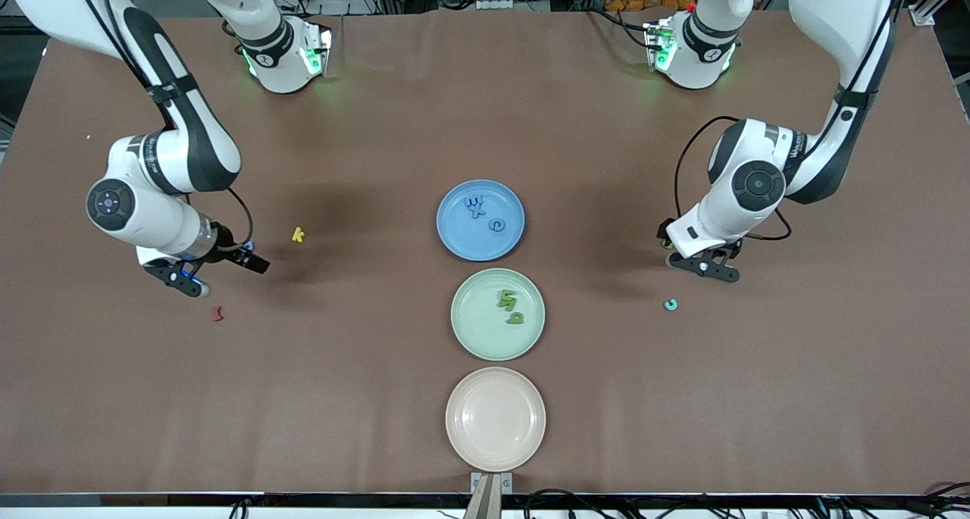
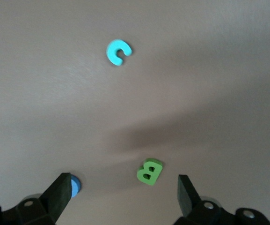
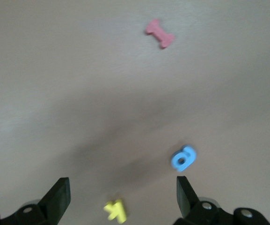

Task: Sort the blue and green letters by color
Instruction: 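Move the right gripper and the left gripper back to the remaining letters, then grasp the green B with the left gripper while the right gripper grasps blue a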

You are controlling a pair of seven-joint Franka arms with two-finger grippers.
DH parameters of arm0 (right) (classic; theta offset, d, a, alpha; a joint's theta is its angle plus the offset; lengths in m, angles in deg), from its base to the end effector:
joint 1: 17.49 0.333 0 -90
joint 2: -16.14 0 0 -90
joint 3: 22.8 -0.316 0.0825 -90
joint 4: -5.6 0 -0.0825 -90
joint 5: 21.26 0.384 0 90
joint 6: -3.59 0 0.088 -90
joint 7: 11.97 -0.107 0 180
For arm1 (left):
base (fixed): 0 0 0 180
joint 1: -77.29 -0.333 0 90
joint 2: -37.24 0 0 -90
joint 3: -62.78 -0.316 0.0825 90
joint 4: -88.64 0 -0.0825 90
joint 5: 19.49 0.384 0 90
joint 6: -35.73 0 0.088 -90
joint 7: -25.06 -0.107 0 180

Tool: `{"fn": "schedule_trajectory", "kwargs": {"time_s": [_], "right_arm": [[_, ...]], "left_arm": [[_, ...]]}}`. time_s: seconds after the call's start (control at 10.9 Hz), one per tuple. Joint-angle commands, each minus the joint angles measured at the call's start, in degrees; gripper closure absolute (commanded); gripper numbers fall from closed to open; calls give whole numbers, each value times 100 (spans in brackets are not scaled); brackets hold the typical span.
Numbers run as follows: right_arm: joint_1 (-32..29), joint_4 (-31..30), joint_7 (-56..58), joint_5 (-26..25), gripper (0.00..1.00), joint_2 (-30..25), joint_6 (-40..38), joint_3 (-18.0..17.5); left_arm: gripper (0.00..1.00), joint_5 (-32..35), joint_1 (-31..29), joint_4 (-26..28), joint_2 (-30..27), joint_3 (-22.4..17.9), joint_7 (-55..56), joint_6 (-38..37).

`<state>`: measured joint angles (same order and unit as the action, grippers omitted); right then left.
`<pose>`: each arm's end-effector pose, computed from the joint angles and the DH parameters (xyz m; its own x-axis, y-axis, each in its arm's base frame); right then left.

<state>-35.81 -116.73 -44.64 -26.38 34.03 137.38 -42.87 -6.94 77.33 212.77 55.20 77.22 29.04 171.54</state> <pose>0.5614 0.0146 0.2602 0.8798 -0.4647 -0.1003 -0.4663 -0.8846 0.0085 0.5368 -0.1363 0.2453 0.9397 -0.3289 -0.0941 -0.3355 -0.9397 -0.0663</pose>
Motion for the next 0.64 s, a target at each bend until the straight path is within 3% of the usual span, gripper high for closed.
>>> {"fn": "schedule_trajectory", "kwargs": {"time_s": [0.0, 0.27, 0.55], "right_arm": [[-443, -1028, 155, -217, 0, -436, 813, -76], [-672, -1363, 155, -454, 0, -366, 1287, -76], [-769, -1435, 155, -612, 0, -182, 1692, -67]], "left_arm": [[0, -59, -39, 181, 15, 41, -834, 103], [0, -59, -118, 313, -3, 41, -1759, 103], [0, -59, -127, 620, -3, 41, -2068, 611]]}}
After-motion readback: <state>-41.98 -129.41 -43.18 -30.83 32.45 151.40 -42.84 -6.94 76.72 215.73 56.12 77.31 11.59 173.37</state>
